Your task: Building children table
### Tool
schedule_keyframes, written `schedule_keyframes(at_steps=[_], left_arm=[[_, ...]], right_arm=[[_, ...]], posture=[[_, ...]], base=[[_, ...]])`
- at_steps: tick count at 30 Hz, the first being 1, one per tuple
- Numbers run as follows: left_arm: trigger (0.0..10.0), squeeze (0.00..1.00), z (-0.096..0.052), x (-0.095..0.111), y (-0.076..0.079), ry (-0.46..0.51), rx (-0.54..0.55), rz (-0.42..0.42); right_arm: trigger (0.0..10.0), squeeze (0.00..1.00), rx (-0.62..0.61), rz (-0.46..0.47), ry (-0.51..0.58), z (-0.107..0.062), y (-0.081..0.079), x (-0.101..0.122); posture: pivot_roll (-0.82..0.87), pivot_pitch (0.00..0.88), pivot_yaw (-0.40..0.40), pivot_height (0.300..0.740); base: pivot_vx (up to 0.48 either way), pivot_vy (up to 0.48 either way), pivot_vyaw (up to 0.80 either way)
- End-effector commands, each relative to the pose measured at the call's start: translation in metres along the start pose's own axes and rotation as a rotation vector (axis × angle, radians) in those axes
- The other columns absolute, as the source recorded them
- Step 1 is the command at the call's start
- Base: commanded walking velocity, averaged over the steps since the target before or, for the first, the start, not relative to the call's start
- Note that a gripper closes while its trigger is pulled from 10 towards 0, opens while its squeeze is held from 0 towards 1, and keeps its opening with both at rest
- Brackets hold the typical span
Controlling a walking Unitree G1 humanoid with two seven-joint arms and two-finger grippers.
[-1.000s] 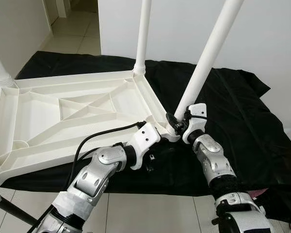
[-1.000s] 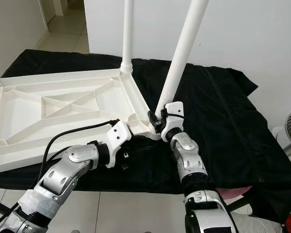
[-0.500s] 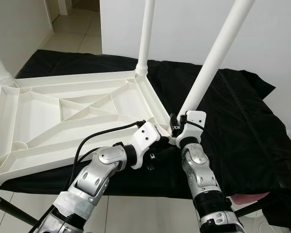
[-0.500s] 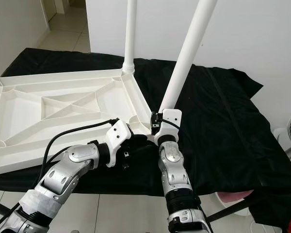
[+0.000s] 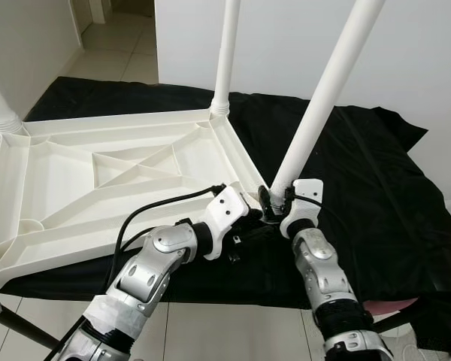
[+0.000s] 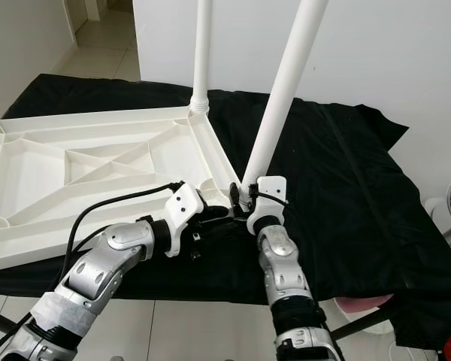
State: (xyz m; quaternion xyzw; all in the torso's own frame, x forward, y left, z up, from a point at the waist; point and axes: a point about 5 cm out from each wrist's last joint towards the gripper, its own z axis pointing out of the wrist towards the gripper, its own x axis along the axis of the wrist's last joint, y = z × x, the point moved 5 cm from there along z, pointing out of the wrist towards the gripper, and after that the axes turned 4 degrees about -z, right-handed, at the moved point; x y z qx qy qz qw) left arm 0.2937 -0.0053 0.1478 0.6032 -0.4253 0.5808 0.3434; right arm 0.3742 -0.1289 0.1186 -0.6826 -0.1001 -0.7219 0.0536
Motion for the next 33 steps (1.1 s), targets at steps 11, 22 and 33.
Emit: schedule_keyframes(at_steps=[11,22,33], left_arm=[[10.0,0.0,0.002,-0.001,0.002,-0.007,-0.012,0.006],[10.0,0.0,0.002,-0.002,0.007,-0.01,-0.028,0.005],[10.0,0.0,-0.001,-0.006,0.004,-0.02,-0.006,0.009]], right_arm=[[10.0,0.0,0.383,-0.079,0.002,0.013,-0.006,0.008],[0.0,0.0,0.52,-0.055,-0.06,0.017,-0.024,-0.004],[10.0,0.0,0.482,-0.013,-0.093,0.012,-0.021,-0.018]], posture=[[0.0,0.0,-0.084,0.74],[0.02,0.0,-0.091,0.74],[0.02,0.0,-0.096,0.74]], base=[[0.0,0.0,0.0],[0.0,0.0,0.0],[0.0,0.0,0.0]])
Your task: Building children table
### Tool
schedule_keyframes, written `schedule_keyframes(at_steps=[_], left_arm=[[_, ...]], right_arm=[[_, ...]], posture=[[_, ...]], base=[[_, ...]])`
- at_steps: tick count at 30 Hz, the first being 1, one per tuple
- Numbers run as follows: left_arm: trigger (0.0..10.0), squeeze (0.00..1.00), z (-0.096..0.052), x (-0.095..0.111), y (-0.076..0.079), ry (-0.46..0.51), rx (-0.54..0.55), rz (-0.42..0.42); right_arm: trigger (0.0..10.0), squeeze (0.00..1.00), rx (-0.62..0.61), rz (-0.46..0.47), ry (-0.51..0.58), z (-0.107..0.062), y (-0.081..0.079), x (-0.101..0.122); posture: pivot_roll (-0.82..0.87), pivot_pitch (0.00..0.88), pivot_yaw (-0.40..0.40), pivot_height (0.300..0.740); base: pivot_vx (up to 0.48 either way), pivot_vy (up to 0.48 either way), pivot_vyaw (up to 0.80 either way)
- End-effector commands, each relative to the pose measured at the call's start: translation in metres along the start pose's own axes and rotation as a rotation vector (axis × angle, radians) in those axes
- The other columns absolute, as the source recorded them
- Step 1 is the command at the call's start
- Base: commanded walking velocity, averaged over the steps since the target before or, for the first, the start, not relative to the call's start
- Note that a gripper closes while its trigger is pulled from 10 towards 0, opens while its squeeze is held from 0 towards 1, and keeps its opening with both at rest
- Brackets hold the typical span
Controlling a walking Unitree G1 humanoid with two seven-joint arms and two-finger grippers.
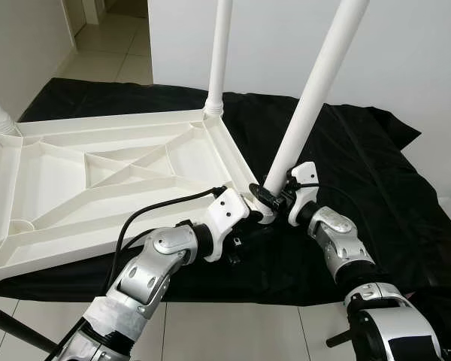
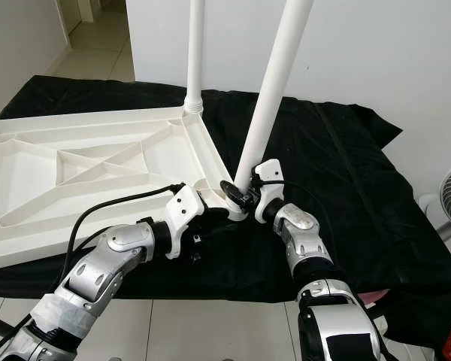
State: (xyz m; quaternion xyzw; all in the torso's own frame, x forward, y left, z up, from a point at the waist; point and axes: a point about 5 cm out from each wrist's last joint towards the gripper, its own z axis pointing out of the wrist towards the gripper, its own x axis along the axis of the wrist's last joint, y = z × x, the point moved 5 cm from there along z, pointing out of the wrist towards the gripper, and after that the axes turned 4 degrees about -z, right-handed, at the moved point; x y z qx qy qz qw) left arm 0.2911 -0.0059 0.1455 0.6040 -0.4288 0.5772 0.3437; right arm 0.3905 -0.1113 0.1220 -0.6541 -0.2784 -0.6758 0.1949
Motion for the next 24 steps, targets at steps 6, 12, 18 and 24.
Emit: schedule_keyframes(at_steps=[6,12,18,24], left_arm=[[10.0,0.0,-0.003,-0.005,-0.002,-0.018,0.013,0.014],[10.0,0.0,-0.001,-0.002,0.004,-0.006,-0.005,0.0],[10.0,0.0,-0.001,-0.003,0.004,-0.011,-0.012,-0.003],[10.0,0.0,0.0,-0.001,0.002,-0.006,-0.011,-0.004]], right_arm=[[10.0,0.0,-0.109,0.045,-0.049,-0.007,-0.007,-0.023],[10.0,0.0,-0.252,0.124,0.022,-0.006,-0.009,-0.013],[10.0,0.0,-0.522,0.16,0.035,-0.014,-0.002,-0.009],[10.0,0.0,-0.699,0.125,0.056,-0.023,-0.013,0.005]], posture=[[0.03,0.0,-0.097,0.74],[0.02,0.0,-0.091,0.74],[0.01,0.0,-0.089,0.74],[0.01,0.0,-0.087,0.74]], base=[[0.0,0.0,0.0],[0.0,0.0,0.0],[0.0,0.0,0.0],[0.0,0.0,0.0]])
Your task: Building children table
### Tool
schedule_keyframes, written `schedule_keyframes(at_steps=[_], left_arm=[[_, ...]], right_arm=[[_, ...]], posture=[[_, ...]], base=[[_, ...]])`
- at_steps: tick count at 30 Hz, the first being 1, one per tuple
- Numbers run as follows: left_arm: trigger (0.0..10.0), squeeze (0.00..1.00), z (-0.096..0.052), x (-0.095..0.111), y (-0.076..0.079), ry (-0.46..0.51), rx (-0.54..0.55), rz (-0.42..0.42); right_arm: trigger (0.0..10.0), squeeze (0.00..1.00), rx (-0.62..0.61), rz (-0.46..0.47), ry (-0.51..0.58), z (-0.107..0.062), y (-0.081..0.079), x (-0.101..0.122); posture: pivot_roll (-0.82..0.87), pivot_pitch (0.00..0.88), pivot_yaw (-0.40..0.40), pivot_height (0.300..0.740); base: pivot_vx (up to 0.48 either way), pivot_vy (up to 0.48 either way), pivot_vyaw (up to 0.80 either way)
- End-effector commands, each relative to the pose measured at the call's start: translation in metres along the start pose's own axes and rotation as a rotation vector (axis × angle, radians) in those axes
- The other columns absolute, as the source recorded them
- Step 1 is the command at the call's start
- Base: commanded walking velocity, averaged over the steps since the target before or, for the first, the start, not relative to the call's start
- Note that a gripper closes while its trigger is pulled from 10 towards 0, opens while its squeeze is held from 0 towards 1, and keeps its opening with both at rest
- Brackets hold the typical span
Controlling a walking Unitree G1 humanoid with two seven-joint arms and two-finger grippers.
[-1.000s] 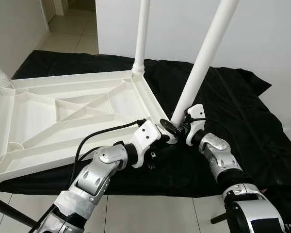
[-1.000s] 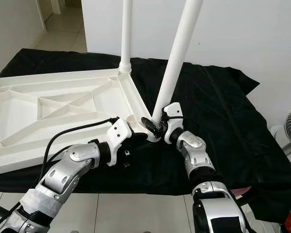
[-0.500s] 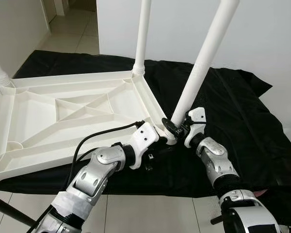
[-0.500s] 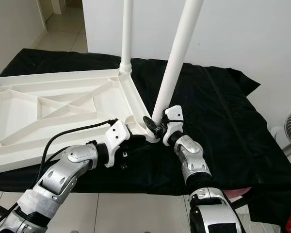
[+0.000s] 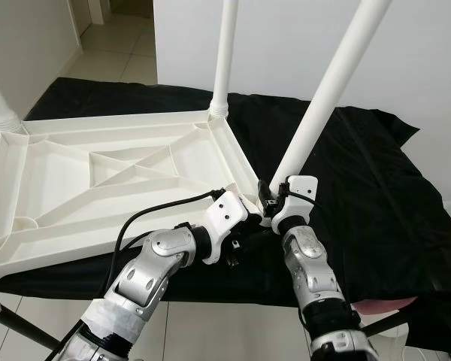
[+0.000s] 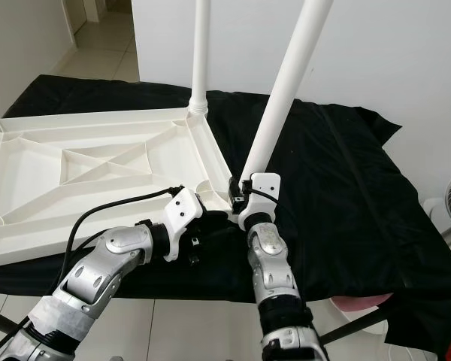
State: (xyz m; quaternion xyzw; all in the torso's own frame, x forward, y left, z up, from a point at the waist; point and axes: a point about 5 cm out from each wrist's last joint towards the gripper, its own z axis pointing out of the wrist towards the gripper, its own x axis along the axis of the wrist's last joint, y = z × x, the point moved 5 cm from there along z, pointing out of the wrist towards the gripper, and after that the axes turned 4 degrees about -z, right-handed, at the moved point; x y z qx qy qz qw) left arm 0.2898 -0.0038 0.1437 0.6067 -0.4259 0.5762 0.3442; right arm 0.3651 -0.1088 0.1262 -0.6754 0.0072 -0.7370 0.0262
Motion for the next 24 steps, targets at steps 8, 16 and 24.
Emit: schedule_keyframes(at_steps=[8,16,24], left_arm=[[10.0,0.0,0.002,0.001,0.001,-0.006,-0.017,0.005],[10.0,0.0,-0.002,0.001,0.0,-0.01,-0.009,0.004],[10.0,0.0,-0.003,0.005,-0.001,-0.001,-0.007,0.01]], right_arm=[[10.0,0.0,-0.071,-0.037,-0.001,-0.001,0.012,0.007],[10.0,1.0,-0.006,-0.008,0.005,-0.001,0.011,0.011],[10.0,0.0,0.261,-0.078,0.021,0.006,0.013,0.015]], posture=[[0.02,0.0,-0.084,0.74],[0.02,0.0,-0.08,0.74],[0.01,0.0,-0.071,0.74]], base=[[0.0,0.0,0.0],[0.0,0.0,0.0],[0.0,0.0,0.0]])
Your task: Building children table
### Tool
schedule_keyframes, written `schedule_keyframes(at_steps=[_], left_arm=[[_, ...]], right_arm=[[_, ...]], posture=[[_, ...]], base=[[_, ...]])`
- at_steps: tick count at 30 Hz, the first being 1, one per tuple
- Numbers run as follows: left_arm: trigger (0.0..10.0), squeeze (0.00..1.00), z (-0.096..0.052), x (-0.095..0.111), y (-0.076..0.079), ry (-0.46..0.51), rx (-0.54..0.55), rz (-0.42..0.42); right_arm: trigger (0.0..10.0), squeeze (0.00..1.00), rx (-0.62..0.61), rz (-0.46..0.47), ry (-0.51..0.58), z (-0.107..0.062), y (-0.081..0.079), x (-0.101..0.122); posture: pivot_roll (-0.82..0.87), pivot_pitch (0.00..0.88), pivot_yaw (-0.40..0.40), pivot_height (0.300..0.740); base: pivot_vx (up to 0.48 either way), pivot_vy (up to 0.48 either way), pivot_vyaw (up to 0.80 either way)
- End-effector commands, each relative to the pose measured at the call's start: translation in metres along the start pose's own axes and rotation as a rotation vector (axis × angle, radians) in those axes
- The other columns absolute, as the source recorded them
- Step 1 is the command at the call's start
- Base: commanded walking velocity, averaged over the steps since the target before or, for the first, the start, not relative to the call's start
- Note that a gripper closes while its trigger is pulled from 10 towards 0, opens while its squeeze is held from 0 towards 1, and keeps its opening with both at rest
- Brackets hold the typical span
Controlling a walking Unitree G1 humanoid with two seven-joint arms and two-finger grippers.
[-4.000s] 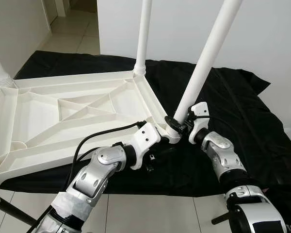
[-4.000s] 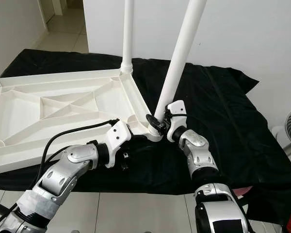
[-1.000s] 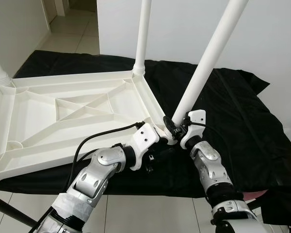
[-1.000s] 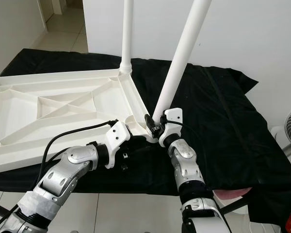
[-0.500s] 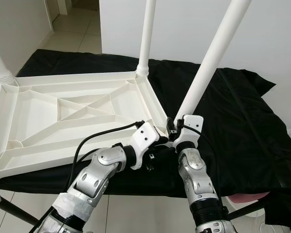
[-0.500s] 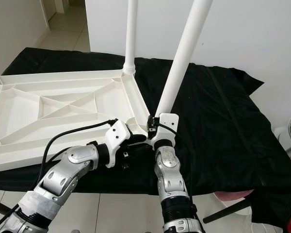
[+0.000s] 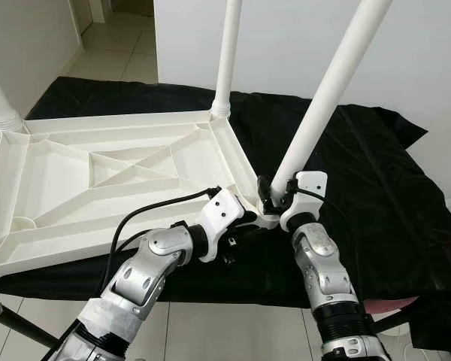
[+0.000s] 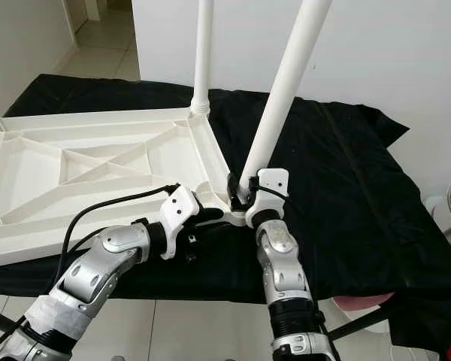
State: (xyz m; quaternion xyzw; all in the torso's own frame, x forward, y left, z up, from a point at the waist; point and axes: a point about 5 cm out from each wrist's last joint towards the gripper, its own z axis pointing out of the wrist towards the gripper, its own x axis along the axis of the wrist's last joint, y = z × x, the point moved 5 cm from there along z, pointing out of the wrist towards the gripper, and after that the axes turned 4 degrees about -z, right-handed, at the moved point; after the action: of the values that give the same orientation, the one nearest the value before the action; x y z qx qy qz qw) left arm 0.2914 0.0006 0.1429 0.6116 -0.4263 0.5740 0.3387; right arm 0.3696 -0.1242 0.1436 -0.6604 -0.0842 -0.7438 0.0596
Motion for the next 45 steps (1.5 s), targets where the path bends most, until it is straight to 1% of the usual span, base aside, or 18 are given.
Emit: schedule_keyframes(at_steps=[1,3,5,9,11,13,16,18,19,20,21,22,23,28,29,30,40,45], left_arm=[[10.0,0.0,0.001,0.006,0.002,0.012,-0.015,0.009],[10.0,0.0,0.001,0.007,0.001,0.015,-0.013,0.011],[10.0,0.0,0.001,0.008,0.001,0.016,-0.014,0.012],[10.0,0.0,0.001,0.009,0.001,0.019,-0.017,0.014],[10.0,0.0,0.001,0.009,0.001,0.019,-0.017,0.014],[10.0,0.0,0.001,0.01,0.003,0.019,-0.027,0.016],[10.0,0.0,0.001,0.011,0.003,0.019,-0.029,0.017],[10.0,0.0,0.001,0.01,0.003,0.018,-0.03,0.017],[10.0,0.0,0.001,0.01,0.003,0.017,-0.031,0.016],[10.0,0.0,0.0,0.01,0.003,0.016,-0.032,0.016],[10.0,0.0,0.0,0.01,0.003,0.015,-0.032,0.016],[10.0,0.0,0.0,0.01,0.003,0.015,-0.032,0.016],[10.0,0.0,0.001,0.01,0.003,0.015,-0.032,0.017],[10.0,0.0,0.001,0.01,0.003,0.016,-0.031,0.016],[10.0,0.0,0.001,0.01,0.004,0.015,-0.032,0.017],[10.0,0.0,0.001,0.009,0.005,0.012,-0.033,0.017],[10.0,0.0,0.001,0.009,0.005,0.009,-0.036,0.018],[10.0,0.0,0.001,0.009,0.003,0.01,-0.03,0.013]], right_arm=[[10.0,0.0,0.08,-0.002,-0.002,0.0,-0.002,-0.002],[10.0,0.0,0.181,-0.04,0.002,0.0,-0.001,-0.001],[10.0,0.0,0.237,-0.056,-0.005,0.0,0.001,-0.002],[10.0,0.0,0.335,-0.084,-0.011,0.002,0.003,-0.004],[10.0,0.0,0.335,-0.084,-0.011,0.002,0.003,-0.004],[10.0,0.0,0.449,-0.07,-0.04,0.004,0.002,-0.009],[10.0,0.0,0.471,-0.058,-0.048,0.004,0.001,-0.011],[10.0,0.0,0.498,-0.081,-0.063,0.004,0.0,-0.015],[7.8,0.0,0.532,-0.091,-0.084,0.003,-0.002,-0.019],[7.8,0.0,0.554,-0.096,-0.098,0.003,-0.004,-0.023],[2.0,0.0,0.569,-0.109,-0.114,0.002,-0.004,-0.027],[2.0,0.0,0.569,-0.109,-0.114,0.002,-0.004,-0.027],[0.0,0.0,0.581,-0.114,-0.124,0.002,-0.004,-0.029],[0.0,0.0,0.593,-0.134,-0.143,0.002,-0.002,-0.033],[1.5,0.0,0.59,-0.139,-0.144,0.003,0.0,-0.034],[10.0,0.0,0.583,-0.147,-0.144,0.003,0.002,-0.035],[10.0,0.0,0.544,-0.1,-0.117,0.005,0.004,-0.034],[10.0,0.0,0.439,-0.086,-0.092,0.005,0.005,-0.032]], posture=[[0.01,0.0,-0.071,0.74],[0.01,0.0,-0.068,0.74],[0.01,0.0,-0.066,0.74],[0.0,0.0,-0.058,0.74],[0.0,0.0,-0.058,0.74],[0.01,0.0,-0.052,0.74],[0.01,0.0,-0.052,0.74],[0.01,0.0,-0.052,0.74],[0.02,0.0,-0.051,0.74],[0.02,0.0,-0.051,0.74],[0.02,0.0,-0.053,0.74],[0.02,0.0,-0.053,0.74],[0.02,0.0,-0.055,0.74],[0.02,0.0,-0.059,0.74],[0.02,0.0,-0.062,0.74],[0.02,0.0,-0.065,0.74],[0.01,0.0,-0.066,0.74],[0.01,0.0,-0.067,0.74]], base=[[0.0,0.0,0.0],[0.0,0.0,0.0],[0.0,0.0,0.0],[0.0,0.0,0.0],[0.0,0.0,0.0],[0.0,0.0,0.0],[0.0,0.0,0.0],[0.0,0.0,0.0],[0.0,0.0,0.0],[0.0,0.0,0.0],[0.0,0.0,0.0],[0.0,0.0,0.0],[0.0,0.0,0.0],[0.0,0.0,0.0],[0.0,0.0,0.0],[0.0,0.0,0.0],[0.0,0.0,0.0],[0.0,0.0,0.0]])
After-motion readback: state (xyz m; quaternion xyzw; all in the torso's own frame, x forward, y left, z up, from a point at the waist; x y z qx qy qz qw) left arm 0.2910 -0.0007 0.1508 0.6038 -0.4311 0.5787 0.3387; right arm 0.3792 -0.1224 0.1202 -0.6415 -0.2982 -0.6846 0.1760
